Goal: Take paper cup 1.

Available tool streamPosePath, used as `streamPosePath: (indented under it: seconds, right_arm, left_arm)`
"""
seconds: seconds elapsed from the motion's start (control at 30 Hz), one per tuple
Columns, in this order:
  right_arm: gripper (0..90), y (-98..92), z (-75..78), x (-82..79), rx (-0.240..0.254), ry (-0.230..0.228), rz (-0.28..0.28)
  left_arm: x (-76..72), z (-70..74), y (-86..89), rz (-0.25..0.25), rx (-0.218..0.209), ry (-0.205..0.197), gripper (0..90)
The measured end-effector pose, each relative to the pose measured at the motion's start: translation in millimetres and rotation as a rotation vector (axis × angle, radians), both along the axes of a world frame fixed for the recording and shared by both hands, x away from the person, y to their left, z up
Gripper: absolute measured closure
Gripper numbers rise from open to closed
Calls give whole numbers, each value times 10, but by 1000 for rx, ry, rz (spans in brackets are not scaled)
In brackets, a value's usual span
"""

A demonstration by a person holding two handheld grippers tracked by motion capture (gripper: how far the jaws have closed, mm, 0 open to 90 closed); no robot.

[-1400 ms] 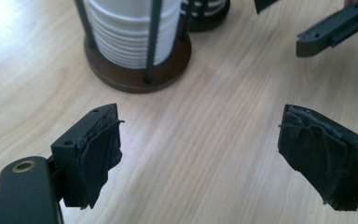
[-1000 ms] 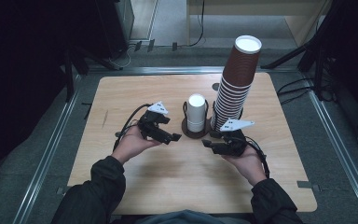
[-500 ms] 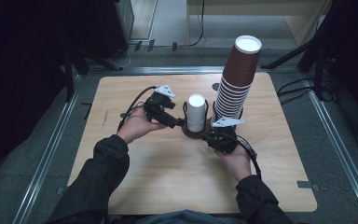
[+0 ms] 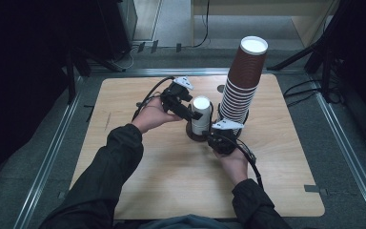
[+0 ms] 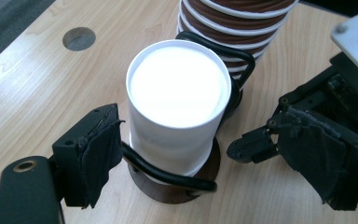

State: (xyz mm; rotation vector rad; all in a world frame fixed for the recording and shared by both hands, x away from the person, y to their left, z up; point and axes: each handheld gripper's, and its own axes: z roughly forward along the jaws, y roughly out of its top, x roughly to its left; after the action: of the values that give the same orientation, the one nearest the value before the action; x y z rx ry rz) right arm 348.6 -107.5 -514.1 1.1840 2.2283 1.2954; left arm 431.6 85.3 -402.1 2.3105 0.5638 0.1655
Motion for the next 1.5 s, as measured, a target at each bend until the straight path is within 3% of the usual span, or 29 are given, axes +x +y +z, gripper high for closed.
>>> streamPosePath:
  seconds: [0.1, 0.23, 0.33, 0.47, 0.67, 0.77, 0.9, 0.97, 1.2, 1.5]
  right_arm:
    - [895, 39, -21, 12, -5, -29, -9]
    - [894, 57, -60, 44, 30, -6, -42]
    - [894, 78, -77, 48, 37, -14, -50]
    - [894, 129, -41, 33, 10, -66, -49]
    - [894, 139, -59, 60, 34, -49, -63]
    - [894, 145, -62, 57, 28, -56, -62]
    - [894, 145, -62, 57, 29, -53, -63]
    - [894, 144, -62, 58, 29, -54, -63]
    - [894, 142, -61, 61, 37, -48, -65]
    - [894, 136, -48, 66, 38, -54, -65]
  left_arm:
    - [27, -7, -31, -7, 9, -3, 138]
    - [60, -27, -70, -8, 15, -8, 140]
    - [84, -55, -80, -8, 14, -3, 145]
    - [96, -80, -88, -8, 17, -18, 153]
    - [105, -88, -107, -6, 11, -20, 165]
    - [117, -96, -114, -1, 12, -24, 238]
    - [140, -107, -130, 14, 11, -27, 257]
    - [137, -106, -138, 16, 18, -36, 325]
    - [111, -76, -155, 20, 25, -71, 344]
    - [105, 7, -148, 21, 29, -66, 357]
